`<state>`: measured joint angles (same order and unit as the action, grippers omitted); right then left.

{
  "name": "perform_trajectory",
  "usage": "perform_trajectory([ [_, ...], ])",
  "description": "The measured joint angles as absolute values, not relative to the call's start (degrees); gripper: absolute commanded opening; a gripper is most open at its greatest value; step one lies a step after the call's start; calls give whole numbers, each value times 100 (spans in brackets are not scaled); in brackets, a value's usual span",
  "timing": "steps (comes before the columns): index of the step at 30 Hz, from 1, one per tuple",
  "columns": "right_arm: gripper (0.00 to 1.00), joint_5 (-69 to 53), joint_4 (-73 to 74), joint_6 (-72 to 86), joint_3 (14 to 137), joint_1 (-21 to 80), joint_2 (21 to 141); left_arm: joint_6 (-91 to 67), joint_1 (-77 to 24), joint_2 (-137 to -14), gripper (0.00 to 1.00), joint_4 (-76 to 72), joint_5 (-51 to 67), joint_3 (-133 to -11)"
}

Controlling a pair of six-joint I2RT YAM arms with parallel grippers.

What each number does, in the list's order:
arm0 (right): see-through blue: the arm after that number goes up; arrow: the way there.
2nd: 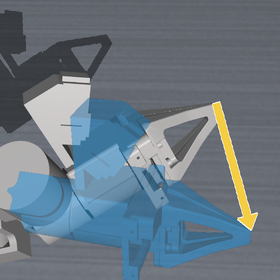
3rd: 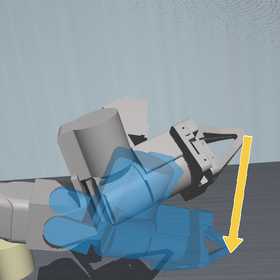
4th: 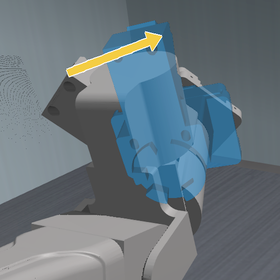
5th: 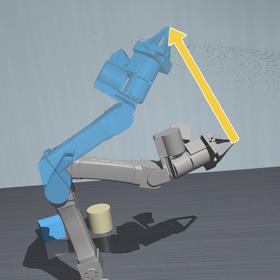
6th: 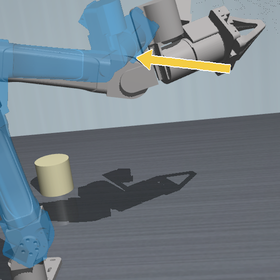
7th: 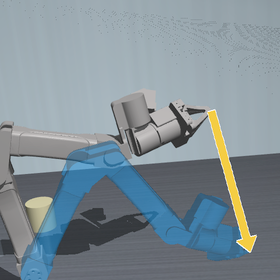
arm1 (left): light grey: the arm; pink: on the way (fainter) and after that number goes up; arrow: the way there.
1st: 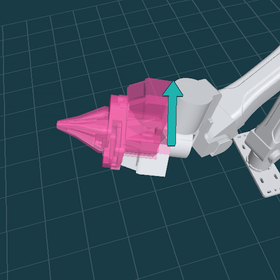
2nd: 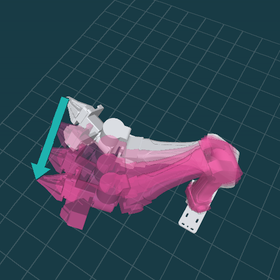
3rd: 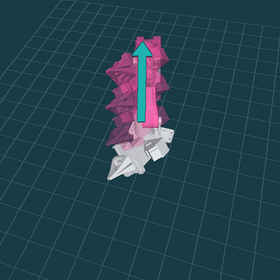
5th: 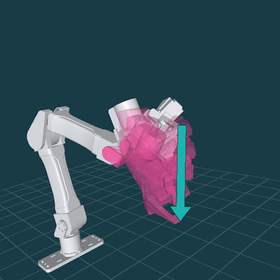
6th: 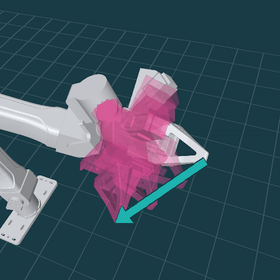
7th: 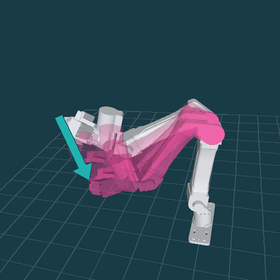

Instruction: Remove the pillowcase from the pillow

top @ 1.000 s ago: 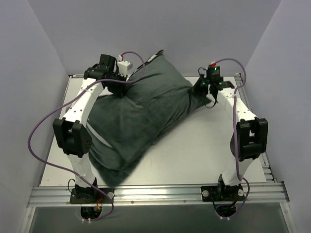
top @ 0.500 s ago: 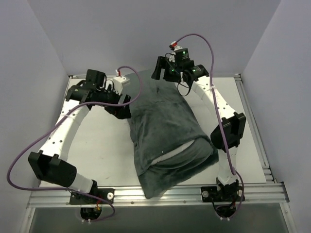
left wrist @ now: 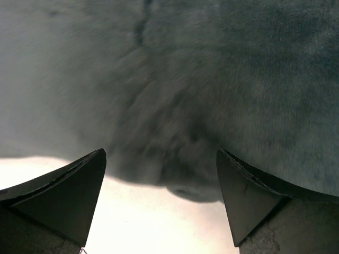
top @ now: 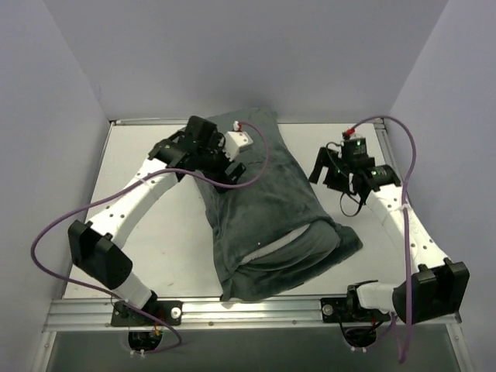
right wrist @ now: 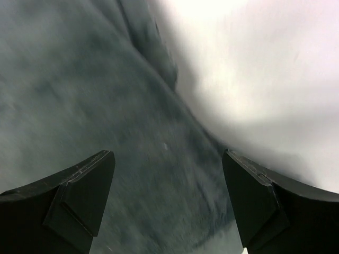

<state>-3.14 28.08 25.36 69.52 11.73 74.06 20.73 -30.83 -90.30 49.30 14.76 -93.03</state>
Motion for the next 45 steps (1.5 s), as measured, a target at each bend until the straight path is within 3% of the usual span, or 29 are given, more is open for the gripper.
perform_trajectory([
  [3, 79, -679, 2582, 2740, 5924, 1210, 7050, 2202, -3347, -9483, 94, 4792, 1376, -9303],
  [4, 70, -873, 2460, 2858, 5518, 1210, 6982, 2215, -3358, -9616, 99, 4735, 1343, -9303],
  [5, 61, -1063, 2331, 2971, 5212, 1214, 6963, 2226, -3354, -9756, 72, 4685, 1315, -9303],
  [6, 38, -1227, 2174, 3085, 4958, 1225, 6965, 2178, -3339, -9865, 56, 4650, 1299, -9303],
  [7, 27, -1372, 1979, 3175, 4757, 1234, 6989, 2171, -3328, -9957, 41, 4626, 1302, -9301],
  [8, 15, -1496, 1841, 3286, 4661, 1243, 7037, 2147, -3321, -10018, 17, 4609, 1317, -9290],
  [9, 0, -1584, 1717, 3323, 4650, 1247, 7113, 2147, -3321, -10033, 3, 4591, 1339, -9255],
  [13, 0, -1787, 1588, 3304, 5308, 1249, 7957, 2143, -3306, -9771, 2, 4436, 1387, -8938],
  [16, 0, -1852, 1925, 3186, 6810, 1260, 9238, 2169, -3205, -9225, 2, 4344, 1343, -8477],
  [17, 0, -1848, 2075, 3148, 7489, 1280, 9714, 2169, -3157, -9008, 4, 4346, 1319, -8355],
  [18, 1, -1844, 2088, 3120, 8272, 1315, 10237, 2174, -3107, -8794, 29, 4368, 1284, -8267],
  [19, 11, -1837, 2062, 3098, 8877, 1367, 10637, 2222, -3050, -8595, 50, 4392, 1238, -8219],
  [20, 25, -1826, 2084, 3079, 9489, 1435, 10986, 2241, -2985, -8414, 63, 4453, 1236, -8208],
  [21, 53, -1817, 2075, 3068, 10068, 1518, 11303, 2244, -2941, -8237, 74, 4530, 1201, -8208],
  [23, 61, -1798, 2005, 3004, 10908, 1712, 11697, 2331, -2888, -7935, 95, 4635, 1046, -8232],
  [26, 68, -1780, 2032, 2930, 11275, 1922, 11677, 2375, -2917, -7793, 97, 4853, 915, -8495],
  [29, 69, -1780, 2078, 2906, 10847, 1894, 11218, 2401, -3026, -8034, 97, 5004, 902, -8969],
  [32, 65, -1715, 2088, 2877, 9885, 1535, 10414, 2408, -3242, -8534, 97, 5057, 860, -9574],
  [37, 48, -1610, 1865, 2856, 8374, 1090, 9192, 2268, -3913, -9511, 94, 5179, 792, -10569],
  [42, 52, -1837, 1297, 3017, 7054, 1186, 8737, 1984, -4416, -10486, 94, 5175, 913, -11365],
  [45, 51, -1988, 1002, 3157, 6624, 1243, 8945, 1984, -4488, -10956, 100, 5157, 740, -11448],
])
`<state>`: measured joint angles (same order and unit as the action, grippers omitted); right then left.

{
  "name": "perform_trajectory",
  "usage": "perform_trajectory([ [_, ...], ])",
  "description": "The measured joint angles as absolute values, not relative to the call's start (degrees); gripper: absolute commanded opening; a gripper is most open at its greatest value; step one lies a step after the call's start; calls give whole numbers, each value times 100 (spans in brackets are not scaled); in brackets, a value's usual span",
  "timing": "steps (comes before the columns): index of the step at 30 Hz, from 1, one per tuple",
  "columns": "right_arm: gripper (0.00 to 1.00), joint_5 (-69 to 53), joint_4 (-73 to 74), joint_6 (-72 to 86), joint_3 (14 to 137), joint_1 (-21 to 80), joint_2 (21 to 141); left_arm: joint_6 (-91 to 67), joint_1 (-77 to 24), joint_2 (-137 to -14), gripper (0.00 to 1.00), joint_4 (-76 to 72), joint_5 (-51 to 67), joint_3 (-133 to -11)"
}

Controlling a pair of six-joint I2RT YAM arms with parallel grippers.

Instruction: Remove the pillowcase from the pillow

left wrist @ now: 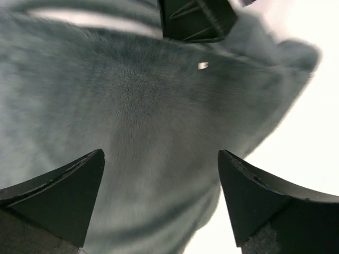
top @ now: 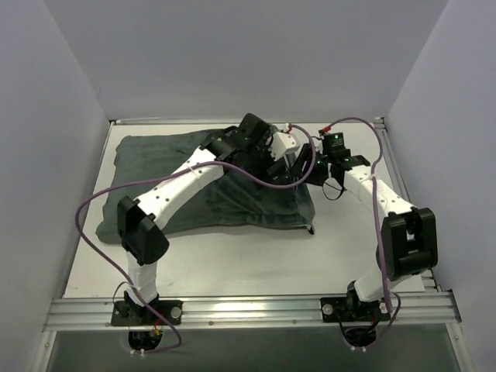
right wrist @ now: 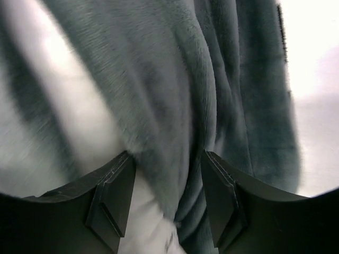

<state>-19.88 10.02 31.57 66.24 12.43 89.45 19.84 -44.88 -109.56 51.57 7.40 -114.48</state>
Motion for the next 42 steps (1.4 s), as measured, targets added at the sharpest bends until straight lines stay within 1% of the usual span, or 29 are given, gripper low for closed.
perform_trajectory([
  [1, 49, -2014, 919, 3201, 6567, 1251, 9050, 1992, -4488, -11113, 76, 5155, 659, -11448],
  [2, 46, -2053, 821, 3245, 6543, 1282, 9161, 1959, -4486, -11264, 61, 5157, 585, -11448],
  [3, 33, -2119, 683, 3304, 6534, 1297, 9286, 1959, -4484, -11373, 47, 5155, 506, -11448],
  [4, 24, -2165, 563, 3334, 6534, 1302, 9378, 1984, -4484, -11515, 10, 5155, 451, -11448],
  [5, 14, -2209, 443, 3365, 6532, 1317, 9461, 1990, -4475, -11607, 2, 5146, 405, -11448],
  [6, 0, -2239, 342, 3417, 6525, 1341, 9529, 2040, -4473, -11633, 2, 5142, 368, -11443],
  [10, 0, -2158, 152, 3538, 6449, 1345, 9612, 2163, -4462, -11441, 2, 5074, 320, -11295],
  [14, 0, -2082, -43, 3579, 5924, 954, 9382, 2377, -4298, -10676, 2, 4827, 368, -10392],
  [17, 0, -2137, -110, 3610, 5443, 593, 9284, 2578, -3874, -9883, 2, 4696, 633, -9581],
  [21, 0, -2287, -528, 3721, 4890, 648, 9284, 2888, -3162, -9006, 3, 4912, 969, -8796],
  [22, 0, -2340, -661, 3795, 4759, 716, 9284, 3002, -3033, -8860, 19, 5035, 1133, -8685],
  [23, 0, -2342, -744, 3863, 4665, 871, 9284, 3153, -2956, -8748, 44, 5168, 1286, -8608],
  [24, 0, -2272, -788, 3911, 4613, 1066, 9284, 3339, -2932, -8659, 66, 5360, 1380, -8576],
  [25, 0, -2145, -803, 3955, 4598, 1313, 9290, 3472, -2928, -8576, 92, 5610, 1450, -8573],
  [26, 0, -2014, -821, 4023, 4595, 1575, 9292, 3581, -2939, -8495, 96, 5852, 1570, -8589],
  [27, 0, -1942, -886, 4101, 4595, 1848, 9292, 3597, -2963, -8436, 94, 6108, 1664, -8663],
  [29, 0, -1804, -1096, 4318, 4595, 2322, 9279, 3603, -3124, -8427, 94, 6458, 1837, -9032],
  [31, 0, -1710, -1186, 4554, 4550, 2683, 9190, 3481, -3435, -8589, 94, 6687, 1997, -9863],
  [34, 0, -1769, -1358, 4932, 4377, 2965, 8919, 3315, -3966, -8958, 94, 6567, 2032, -11227],
  [36, 0, -1859, -1527, 5159, 4246, 3002, 8731, 3341, -4401, -9120, 94, 6359, 1804, -11719],
  [39, 0, -1984, -1791, 5441, 4001, 2921, 8460, 3400, -5124, -9266, 94, 6036, 1332, -11546],
  [42, 0, -2147, -2001, 5686, 3741, 2718, 8272, 3374, -5605, -9570, 94, 5778, 856, -10744],
])
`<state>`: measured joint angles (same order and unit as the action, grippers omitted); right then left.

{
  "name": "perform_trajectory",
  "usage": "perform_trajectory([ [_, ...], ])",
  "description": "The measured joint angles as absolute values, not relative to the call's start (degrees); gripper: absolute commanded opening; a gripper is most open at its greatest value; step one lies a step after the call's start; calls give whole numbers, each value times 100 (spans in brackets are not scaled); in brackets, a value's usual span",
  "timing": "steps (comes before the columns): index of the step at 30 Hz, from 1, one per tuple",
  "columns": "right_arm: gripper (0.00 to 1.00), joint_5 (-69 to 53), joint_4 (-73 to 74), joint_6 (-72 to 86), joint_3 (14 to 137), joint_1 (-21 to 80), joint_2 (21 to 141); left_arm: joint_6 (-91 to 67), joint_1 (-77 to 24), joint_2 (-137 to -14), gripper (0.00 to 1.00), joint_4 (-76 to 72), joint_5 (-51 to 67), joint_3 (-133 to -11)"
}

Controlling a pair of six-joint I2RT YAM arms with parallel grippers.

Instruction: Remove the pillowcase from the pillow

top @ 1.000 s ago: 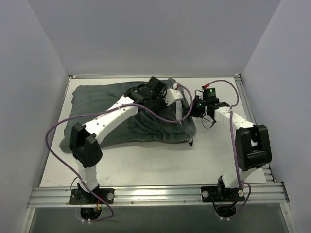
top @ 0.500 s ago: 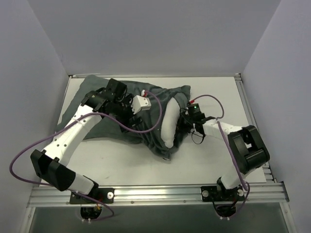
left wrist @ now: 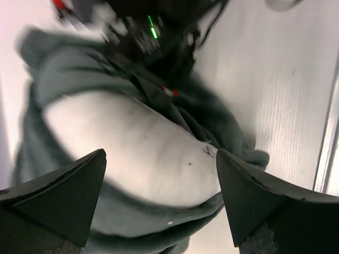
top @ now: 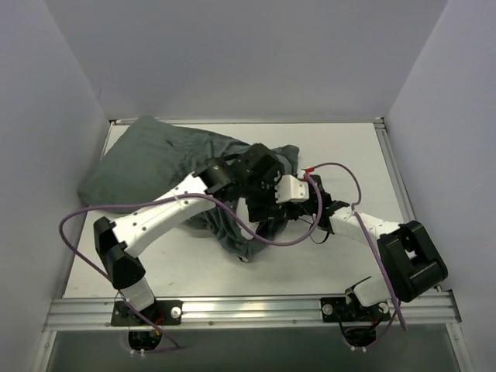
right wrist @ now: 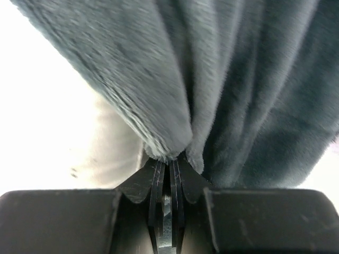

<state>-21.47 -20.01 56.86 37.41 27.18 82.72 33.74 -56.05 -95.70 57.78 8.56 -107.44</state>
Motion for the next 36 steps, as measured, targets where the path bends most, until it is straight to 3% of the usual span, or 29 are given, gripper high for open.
perform_trajectory([
  [5, 0, -2252, -2228, 5924, 3461, 2580, 8189, 3527, -5782, -9946, 94, 5072, -314, -9212],
  [9, 0, -2285, -2375, 6023, 3422, 2582, 8189, 3686, -5859, -10143, 94, 4567, -1048, -8906],
  [10, 0, -2285, -2414, 6031, 3411, 2582, 8187, 3701, -5857, -10173, 98, 4440, -1175, -8903],
  [12, 0, -2285, -2475, 6051, 3387, 2543, 8178, 3706, -5802, -10208, 56, 4204, -1367, -8871],
  [14, 0, -2300, -2488, 6047, 3339, 2445, 8128, 3730, -5717, -10215, 2, 4071, -1503, -8805],
  [20, 0, -2475, -2147, 5857, 3393, 1833, 8003, 3815, -5544, -9961, 2, 3935, -1461, -8475],
  [25, 0, -2659, -1343, 5489, 4235, 1035, 8154, 3986, -5181, -8925, 2, 4558, -381, -8571],
  [30, 0, -2956, -1092, 5260, 5511, 880, 8888, 4425, -4807, -7859, 2, 5347, 1002, -8884],
  [36, 0, -3387, -886, 5234, 6071, 847, 9649, 5035, -4401, -7675, 2, 5953, 1968, -9072],
])
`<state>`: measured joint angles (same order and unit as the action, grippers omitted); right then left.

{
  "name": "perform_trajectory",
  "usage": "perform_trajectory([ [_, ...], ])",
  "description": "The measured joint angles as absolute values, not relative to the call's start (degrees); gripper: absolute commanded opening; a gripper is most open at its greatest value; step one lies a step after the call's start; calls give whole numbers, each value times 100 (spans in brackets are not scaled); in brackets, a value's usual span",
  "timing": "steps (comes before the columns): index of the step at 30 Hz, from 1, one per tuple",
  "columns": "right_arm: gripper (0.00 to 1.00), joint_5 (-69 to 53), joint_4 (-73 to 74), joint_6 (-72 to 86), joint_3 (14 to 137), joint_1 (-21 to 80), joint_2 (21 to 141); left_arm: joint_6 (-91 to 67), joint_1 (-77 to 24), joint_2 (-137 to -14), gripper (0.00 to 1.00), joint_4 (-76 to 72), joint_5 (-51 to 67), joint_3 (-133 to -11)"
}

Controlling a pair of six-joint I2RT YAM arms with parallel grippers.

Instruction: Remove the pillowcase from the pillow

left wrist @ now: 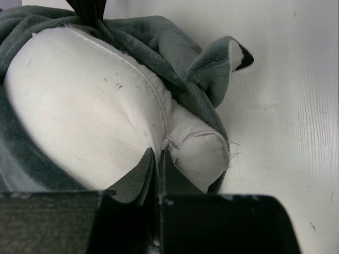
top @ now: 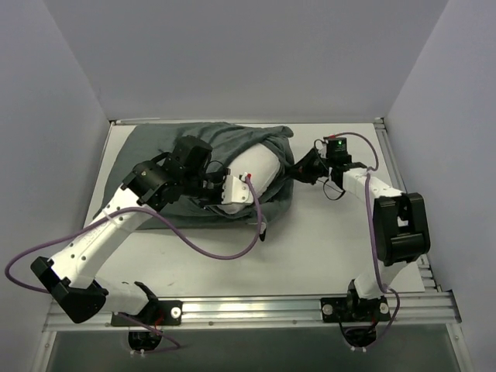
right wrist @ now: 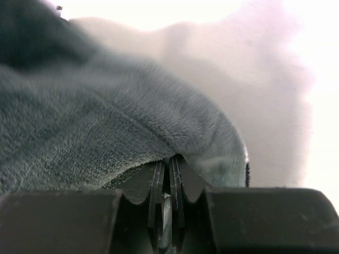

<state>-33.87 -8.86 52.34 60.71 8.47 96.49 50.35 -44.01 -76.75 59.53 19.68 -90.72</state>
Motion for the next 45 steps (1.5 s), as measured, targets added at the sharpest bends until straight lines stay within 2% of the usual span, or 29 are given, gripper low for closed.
perform_trajectory([
  [4, 0, -3750, -572, 4982, 6073, 456, 9968, 5266, -4088, -7671, 2, 6040, 2349, -8997],
  [5, 4, -3857, -434, 4744, 6075, 360, 10020, 5234, -4027, -7660, 2, 6020, 2377, -8908],
  [7, 31, -3900, -211, 4333, 6077, 316, 10049, 4989, -3948, -7603, 2, 5863, 2370, -8632],
  [9, 52, -3616, 14, 3787, 6075, 445, 9915, 4617, -3924, -7566, 2, 5787, 2318, -8451],
  [14, 60, -2694, 231, 2856, 5957, 600, 8768, 3898, -3927, -7542, 2, 6047, 2206, -8554],
  [18, 61, -2366, 121, 2609, 5968, 497, 7787, 3548, -3913, -7542, 2, 6431, 2123, -8825],
  [22, 63, -2552, -130, 2670, 6003, 655, 7640, 3356, -3887, -7542, 2, 6541, 2047, -8921],
  [25, 68, -2563, -143, 2871, 6003, 1048, 7723, 3299, -3887, -7542, 2, 6543, 1968, -8921],
  [32, 66, -2416, -408, 3454, 5634, 2659, 7929, 3208, -3887, -7540, 2, 6539, 1885, -8919],
  [35, 56, -2370, -587, 3677, 5363, 2884, 8082, 3194, -3887, -7540, 2, 6539, 1865, -8903],
  [36, 40, -2357, -644, 3754, 5297, 2919, 8134, 3188, -3887, -7540, 2, 6539, 1852, -8884],
  [38, 28, -2303, -668, 3874, 5258, 2980, 8246, 3173, -3887, -7540, 2, 6541, 1809, -8853],
  [39, 25, -2252, -668, 3911, 5256, 2989, 8294, 3168, -3887, -7540, 2, 6545, 1785, -8853],
  [44, 27, -2112, -749, 3997, 5057, 2816, 8289, 3168, -3881, -7533, 2, 6543, 1710, -8853],
  [45, 23, -2115, -775, 4007, 4960, 2692, 8272, 3168, -3876, -7524, 2, 6543, 1708, -8853],
])
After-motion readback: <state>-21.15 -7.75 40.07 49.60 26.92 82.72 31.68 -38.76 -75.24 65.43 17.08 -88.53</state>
